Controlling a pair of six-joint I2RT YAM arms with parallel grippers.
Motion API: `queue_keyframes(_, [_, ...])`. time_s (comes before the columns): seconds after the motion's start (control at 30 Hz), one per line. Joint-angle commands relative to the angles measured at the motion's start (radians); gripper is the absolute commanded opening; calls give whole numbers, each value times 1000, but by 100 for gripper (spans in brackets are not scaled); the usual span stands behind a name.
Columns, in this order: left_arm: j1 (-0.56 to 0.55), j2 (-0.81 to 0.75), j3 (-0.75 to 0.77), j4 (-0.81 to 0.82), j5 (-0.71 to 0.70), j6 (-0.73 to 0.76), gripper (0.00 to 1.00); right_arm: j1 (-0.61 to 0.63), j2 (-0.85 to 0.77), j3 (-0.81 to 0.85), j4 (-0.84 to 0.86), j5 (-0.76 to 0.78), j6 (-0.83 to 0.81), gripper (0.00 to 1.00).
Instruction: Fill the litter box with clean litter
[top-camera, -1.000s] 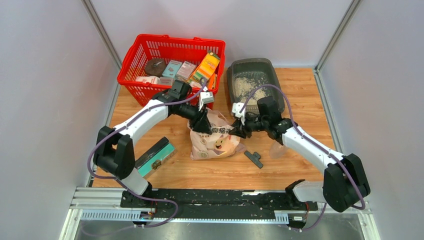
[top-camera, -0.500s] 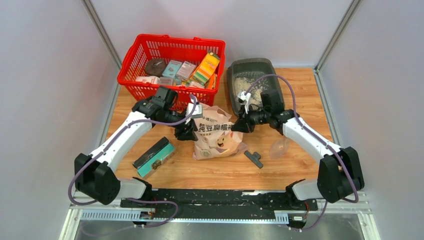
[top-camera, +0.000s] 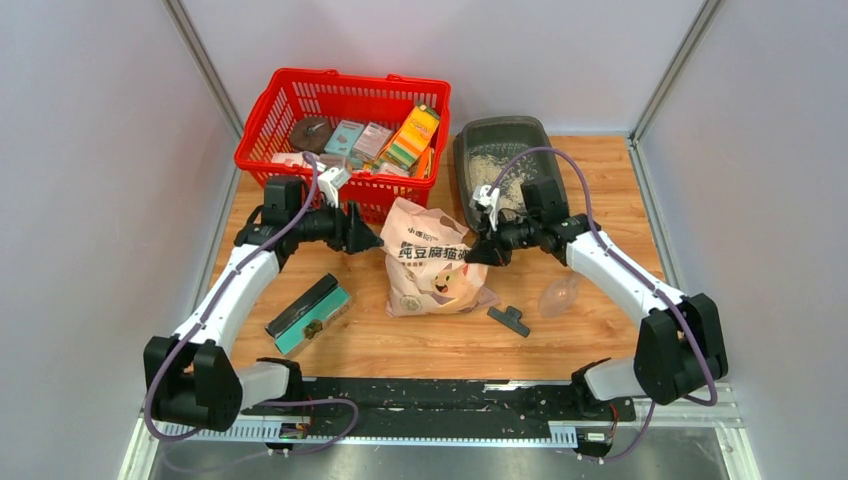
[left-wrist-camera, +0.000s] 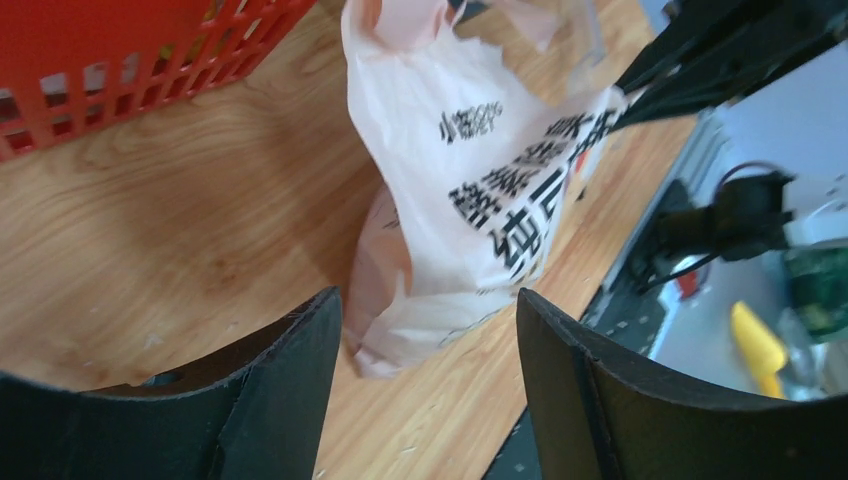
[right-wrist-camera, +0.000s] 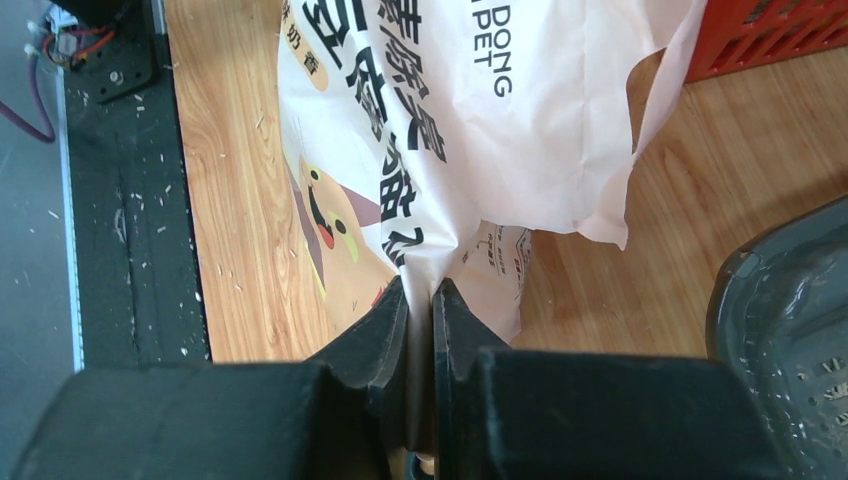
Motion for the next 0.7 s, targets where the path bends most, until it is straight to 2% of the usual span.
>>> queue_keyframes(0.0, [-8,10,-14,218,39,-322,73,18,-58,65,2,-41,-112,6])
queue_keyframes(0.13, [-22,65,-1,299,46,-361,75,38,-74,60,-21,-38,-151,6])
queue_keyframes(0.17, [-30,99,21,285,13,-359,78,38,-75,60,-21,-38,-152,6])
queue_keyframes(0.33, [-59,216,74,231,-9,-391,77,40,-88,66,-41,-36,-181,6])
queue_keyframes(0.43, [-65,237,71,239,25,-417,64,40,-109,59,-52,-26,-195,4])
queue_keyframes(0.47, [-65,244,60,247,72,-446,46,40,-117,45,-52,-24,-197,2])
queue_keyframes(0.5, [-65,244,52,245,86,-462,33,40,-123,40,-52,-24,-195,0])
queue_keyframes(0.53, [-65,244,45,216,85,-471,13,38,-137,31,-50,-24,-189,0])
queue_keyframes(0.57, [-44,231,28,168,35,-509,0,40,-143,17,-38,-21,-180,0])
queue_keyframes(0.67, [40,193,-70,123,54,-641,0,35,-155,2,-16,-22,-119,0])
